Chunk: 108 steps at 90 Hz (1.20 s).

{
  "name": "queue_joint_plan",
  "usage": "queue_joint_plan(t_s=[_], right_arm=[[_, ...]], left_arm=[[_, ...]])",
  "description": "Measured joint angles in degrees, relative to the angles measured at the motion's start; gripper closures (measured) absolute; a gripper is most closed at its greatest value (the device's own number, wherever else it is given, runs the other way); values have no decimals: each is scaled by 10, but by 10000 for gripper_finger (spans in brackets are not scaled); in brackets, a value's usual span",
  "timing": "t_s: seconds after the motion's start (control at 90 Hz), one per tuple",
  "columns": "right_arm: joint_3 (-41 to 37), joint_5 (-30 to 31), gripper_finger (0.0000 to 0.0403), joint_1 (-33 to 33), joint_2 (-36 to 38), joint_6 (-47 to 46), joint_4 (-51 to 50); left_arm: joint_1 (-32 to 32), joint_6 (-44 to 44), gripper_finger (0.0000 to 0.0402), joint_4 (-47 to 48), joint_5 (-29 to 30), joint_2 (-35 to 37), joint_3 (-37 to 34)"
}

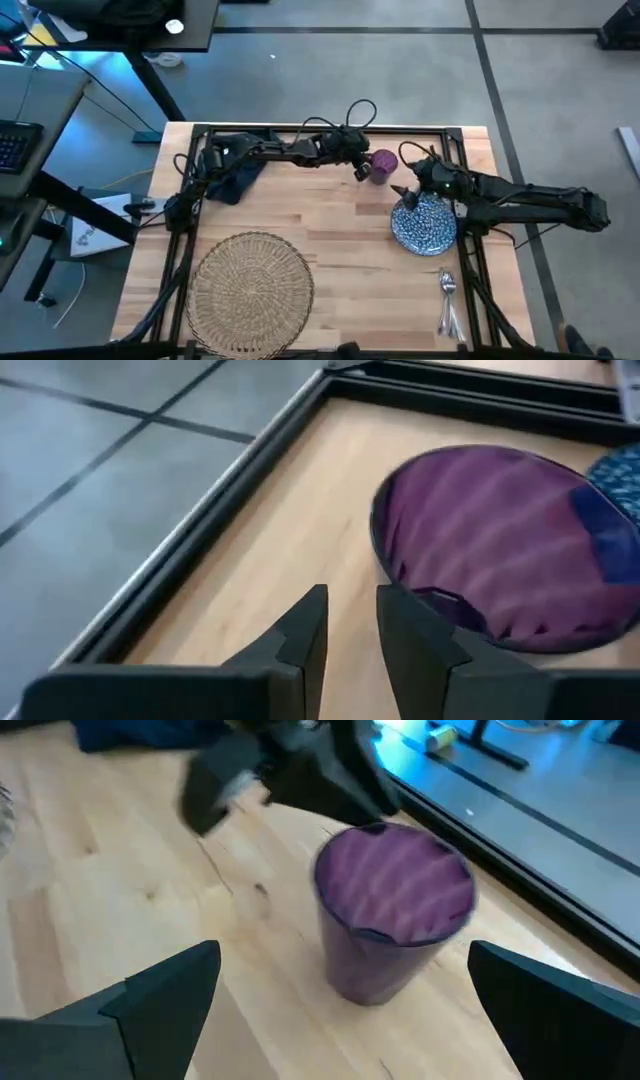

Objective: Set table place
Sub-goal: Move the purple cup to the top right of the table, then put the blue plate on the center of the table mat

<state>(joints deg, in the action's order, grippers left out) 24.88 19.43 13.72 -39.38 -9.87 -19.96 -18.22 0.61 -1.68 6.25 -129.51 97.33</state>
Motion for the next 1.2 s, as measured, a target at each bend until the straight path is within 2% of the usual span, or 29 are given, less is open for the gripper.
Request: queue_joint_plan(t_s=[0.167,0.378,0.611,0.856,1.044,1.2], right_arm=[[7,1,6,0,0,9,-21],[7,0,6,1,0,-26,-72],[7,-24,6,1,-3,-119,-123],[7,-117,6,-9,-37,-206,-168],[7,-137,6,-70,-100,-247,-171],[14,-135,6,-131,-144,-289,-174]], left_arm=[[15,0,332,-10,-19,-11,-1],[27,36,332,37,5,14,-1],[27,65,333,200,5,109,0],[53,70,333,392,3,197,-2],[84,43,333,467,-9,276,-62],[119,12,333,499,-14,341,-145]])
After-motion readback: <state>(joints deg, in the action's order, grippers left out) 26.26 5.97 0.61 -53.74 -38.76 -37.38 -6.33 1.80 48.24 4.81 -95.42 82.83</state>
